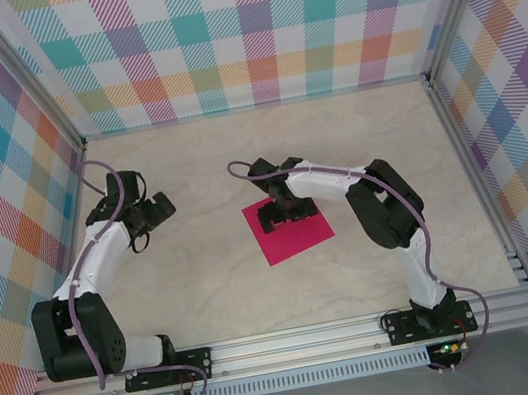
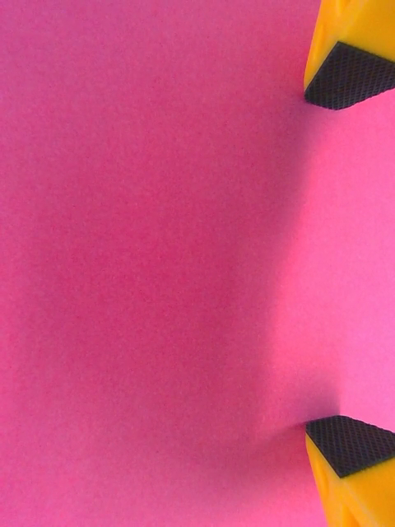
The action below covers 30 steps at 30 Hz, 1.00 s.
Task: Fold a paper plane with a square sheet of paper (pick it up from the middle)
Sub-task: Fold the square sheet of paper in half at the center of the table.
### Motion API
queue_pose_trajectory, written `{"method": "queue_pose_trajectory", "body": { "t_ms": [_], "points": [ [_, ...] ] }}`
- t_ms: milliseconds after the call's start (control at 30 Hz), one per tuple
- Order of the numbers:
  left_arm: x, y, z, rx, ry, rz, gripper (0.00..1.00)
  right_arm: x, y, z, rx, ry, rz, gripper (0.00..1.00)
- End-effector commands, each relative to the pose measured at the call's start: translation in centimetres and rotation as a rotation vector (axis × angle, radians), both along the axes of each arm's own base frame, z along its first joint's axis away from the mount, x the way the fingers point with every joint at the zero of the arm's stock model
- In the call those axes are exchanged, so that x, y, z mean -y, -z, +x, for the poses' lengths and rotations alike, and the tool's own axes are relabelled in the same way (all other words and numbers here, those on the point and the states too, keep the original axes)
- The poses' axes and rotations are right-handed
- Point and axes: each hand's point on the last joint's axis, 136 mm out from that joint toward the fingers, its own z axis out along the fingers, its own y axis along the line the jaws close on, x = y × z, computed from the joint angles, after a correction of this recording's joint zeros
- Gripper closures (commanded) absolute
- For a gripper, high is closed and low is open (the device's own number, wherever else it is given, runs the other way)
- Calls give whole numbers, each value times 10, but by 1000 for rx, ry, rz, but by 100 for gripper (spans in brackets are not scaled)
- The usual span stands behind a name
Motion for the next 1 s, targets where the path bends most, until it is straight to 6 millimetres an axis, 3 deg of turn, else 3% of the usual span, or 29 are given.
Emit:
{"method": "queue_pose_trajectory", "body": {
  "t_ms": [0,200,433,533,667,833,967],
  "points": [
    [-4,2,-4,-28,-8,-7,0,23,47,-28,-125,9,-104,3],
    [-4,2,-4,-31,-7,-6,0,19,40,-25,-111,16,-83,8],
    [-3,3,-5,-38,-5,-10,0,10,18,-18,-69,42,-20,14],
    [-2,3,-5,-36,-2,-18,0,1,3,-15,-51,62,44,23],
    [4,5,-5,-32,-17,-62,0,-20,-20,-15,-52,63,171,42],
    [30,13,-8,-37,18,-215,0,-42,-65,-12,-27,63,389,62],
    [60,14,-7,-24,70,-369,5,-61,-94,-15,-77,64,622,72]
  ]
}}
